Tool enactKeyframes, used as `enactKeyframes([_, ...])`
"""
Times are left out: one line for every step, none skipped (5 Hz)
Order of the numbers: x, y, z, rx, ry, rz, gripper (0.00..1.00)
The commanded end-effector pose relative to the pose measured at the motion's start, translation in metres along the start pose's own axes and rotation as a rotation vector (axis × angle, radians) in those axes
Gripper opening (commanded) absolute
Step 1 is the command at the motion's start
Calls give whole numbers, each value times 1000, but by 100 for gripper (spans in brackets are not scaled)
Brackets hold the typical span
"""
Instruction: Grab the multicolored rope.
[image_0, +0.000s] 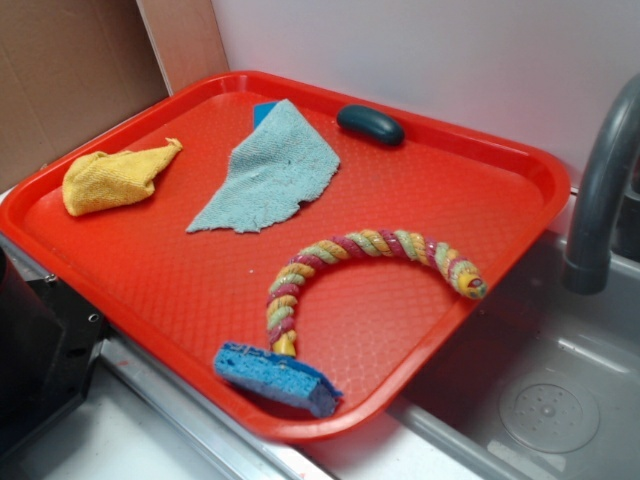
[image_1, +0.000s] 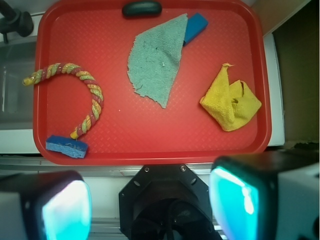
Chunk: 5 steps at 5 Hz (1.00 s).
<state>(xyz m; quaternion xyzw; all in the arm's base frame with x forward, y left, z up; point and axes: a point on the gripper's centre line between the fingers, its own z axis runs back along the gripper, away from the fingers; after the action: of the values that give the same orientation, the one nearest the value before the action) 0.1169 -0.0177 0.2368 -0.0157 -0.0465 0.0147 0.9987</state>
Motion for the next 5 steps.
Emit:
enactKeyframes([0,0,0,0,0,0,100])
enactKeyframes([45,-32,-43,-53,-24,-153,100])
enactKeyframes([86,-64,-73,-51,-46,-276,100])
enactKeyframes([106,-70,-115,-64,-65,-369,100])
enactKeyframes([106,-82,-152,-60,-43,-439,100])
